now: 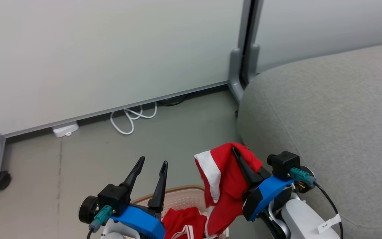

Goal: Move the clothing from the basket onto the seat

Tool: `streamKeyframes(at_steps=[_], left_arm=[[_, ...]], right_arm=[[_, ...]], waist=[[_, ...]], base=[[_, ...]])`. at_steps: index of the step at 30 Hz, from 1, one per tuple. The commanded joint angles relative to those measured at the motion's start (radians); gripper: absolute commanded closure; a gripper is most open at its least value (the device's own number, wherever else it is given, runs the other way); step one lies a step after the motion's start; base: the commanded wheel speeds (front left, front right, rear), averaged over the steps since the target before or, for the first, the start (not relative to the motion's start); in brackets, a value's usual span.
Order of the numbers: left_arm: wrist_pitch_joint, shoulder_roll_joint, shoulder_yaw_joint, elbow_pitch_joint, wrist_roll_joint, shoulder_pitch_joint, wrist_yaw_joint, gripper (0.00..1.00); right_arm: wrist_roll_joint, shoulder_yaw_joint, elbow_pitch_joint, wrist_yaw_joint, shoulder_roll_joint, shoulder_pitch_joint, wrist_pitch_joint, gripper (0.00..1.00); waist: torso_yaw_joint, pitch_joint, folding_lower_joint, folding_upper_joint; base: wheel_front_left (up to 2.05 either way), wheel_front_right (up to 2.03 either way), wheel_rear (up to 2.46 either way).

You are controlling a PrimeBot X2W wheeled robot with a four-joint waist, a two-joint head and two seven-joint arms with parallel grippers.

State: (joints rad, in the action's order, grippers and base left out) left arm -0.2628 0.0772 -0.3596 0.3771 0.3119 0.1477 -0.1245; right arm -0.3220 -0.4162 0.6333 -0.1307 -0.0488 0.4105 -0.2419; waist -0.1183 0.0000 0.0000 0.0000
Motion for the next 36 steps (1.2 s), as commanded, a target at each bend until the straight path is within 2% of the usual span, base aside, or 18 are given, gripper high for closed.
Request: streamKeyframes(at_steps=[1,12,22,28,36], left_arm=[[-0.003,-0.003,0.004,-0.003,-0.008,0.004,-0.007,0.0],[-0.003,-0.013,-0.015,-0.015,0.011,0.02,-0.006,0.0],[-0.003,0.007,-0.022,-0.017,0.002,0.04,-0.006,0.0],[-0.003,0.02,-0.039,-0.012,0.002,0.053,-0.006,0.0],[-0.003,0.032,-0.087,0.002,0.011,0.091,-0.006,0.0]], right_arm=[[0.002,-0.001,-0.007,0.0,-0.003,-0.006,0.0,1.0],[0.021,0.025,-0.025,0.0,-0.003,-0.016,0.0,1.0],[0.008,0.027,-0.045,0.0,-0.002,-0.015,-0.003,1.0],[-0.004,0.019,-0.047,0.0,-0.002,-0.013,-0.009,1.0],[0.008,0.056,-0.055,0.0,-0.002,-0.028,-0.019,1.0]], waist=[[-0.043,0.007,0.0,0.0],[-0.21,0.026,0.0,0.0],[-0.36,0.059,0.0,0.0],[-0.418,0.075,0.0,0.0],[-0.43,0.101,0.0,0.0]], base=[[0.0,0.0,0.0],[0.0,0.0,0.0],[0.0,0.0,0.0],[0.0,0.0,0.0],[0.0,0.0,0.0]])
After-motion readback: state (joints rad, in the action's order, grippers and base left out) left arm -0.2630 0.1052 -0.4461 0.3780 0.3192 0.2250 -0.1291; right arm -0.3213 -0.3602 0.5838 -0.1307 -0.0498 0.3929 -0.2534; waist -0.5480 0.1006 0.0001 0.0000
